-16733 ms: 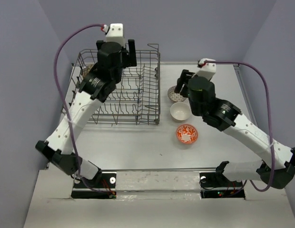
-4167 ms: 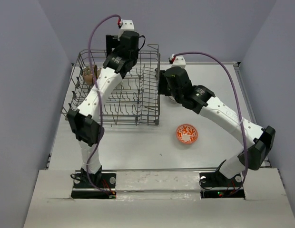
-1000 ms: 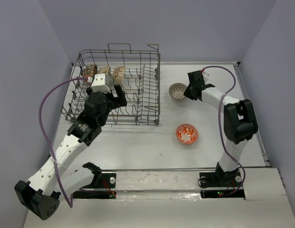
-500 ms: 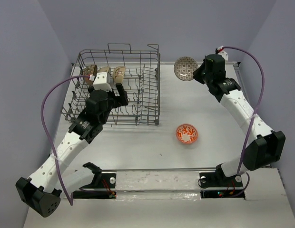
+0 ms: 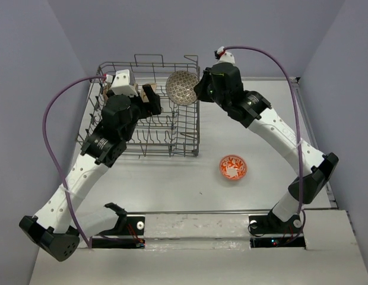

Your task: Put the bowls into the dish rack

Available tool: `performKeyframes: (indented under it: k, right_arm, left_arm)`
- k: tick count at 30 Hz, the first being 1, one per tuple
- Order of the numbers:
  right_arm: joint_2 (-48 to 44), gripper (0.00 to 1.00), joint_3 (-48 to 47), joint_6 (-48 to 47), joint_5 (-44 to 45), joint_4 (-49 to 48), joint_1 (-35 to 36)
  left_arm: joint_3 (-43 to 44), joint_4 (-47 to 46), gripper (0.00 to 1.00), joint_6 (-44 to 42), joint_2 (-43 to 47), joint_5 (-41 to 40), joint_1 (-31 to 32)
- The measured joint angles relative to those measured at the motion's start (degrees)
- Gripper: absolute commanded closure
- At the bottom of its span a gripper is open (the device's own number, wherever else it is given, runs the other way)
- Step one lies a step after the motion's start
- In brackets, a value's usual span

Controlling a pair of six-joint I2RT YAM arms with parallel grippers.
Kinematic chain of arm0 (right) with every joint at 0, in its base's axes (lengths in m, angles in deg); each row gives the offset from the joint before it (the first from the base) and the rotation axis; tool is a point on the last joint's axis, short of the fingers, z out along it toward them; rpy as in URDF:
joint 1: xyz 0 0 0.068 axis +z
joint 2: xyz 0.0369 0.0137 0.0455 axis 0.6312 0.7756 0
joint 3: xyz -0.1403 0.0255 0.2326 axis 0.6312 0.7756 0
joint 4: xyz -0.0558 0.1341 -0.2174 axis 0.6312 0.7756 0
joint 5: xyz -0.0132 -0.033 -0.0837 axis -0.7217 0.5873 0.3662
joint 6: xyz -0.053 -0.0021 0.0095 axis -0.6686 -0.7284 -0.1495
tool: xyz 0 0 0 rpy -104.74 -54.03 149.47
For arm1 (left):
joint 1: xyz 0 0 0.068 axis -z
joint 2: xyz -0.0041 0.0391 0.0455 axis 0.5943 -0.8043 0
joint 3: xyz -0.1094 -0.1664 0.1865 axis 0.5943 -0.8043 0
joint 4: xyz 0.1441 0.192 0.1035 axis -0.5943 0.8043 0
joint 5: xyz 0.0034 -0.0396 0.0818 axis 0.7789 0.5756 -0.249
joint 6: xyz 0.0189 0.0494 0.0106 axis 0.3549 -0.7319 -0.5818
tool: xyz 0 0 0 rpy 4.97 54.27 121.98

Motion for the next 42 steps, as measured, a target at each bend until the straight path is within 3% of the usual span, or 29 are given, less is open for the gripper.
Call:
performKeyframes:
  k: [9,21,37,42]
  right_arm:
    - [7.23,0.99,-2.27,-1.97,2.91,3.41,5.92]
    - [7.65,0.99,-4.15,-2.47,4.11,3.82,7.39]
    - [7.65,0.99,-4.2,-2.86,4.09,3.8,8.79]
    - [8.09,0.99,-4.48,-2.95,3.98,3.76,8.94]
  left_arm:
    - [1.18,2.01,0.02,0.26,-2.58,-0.96,0.0]
    - [0.07,2.1,0.09,1.49,-6.19,-1.22,0.0]
    - [-0.22,2.1,0.53,2.14,-7.43,-0.87,0.0]
    - [-0.22,1.84,0.71,2.43,-7.5,-0.07,0.04]
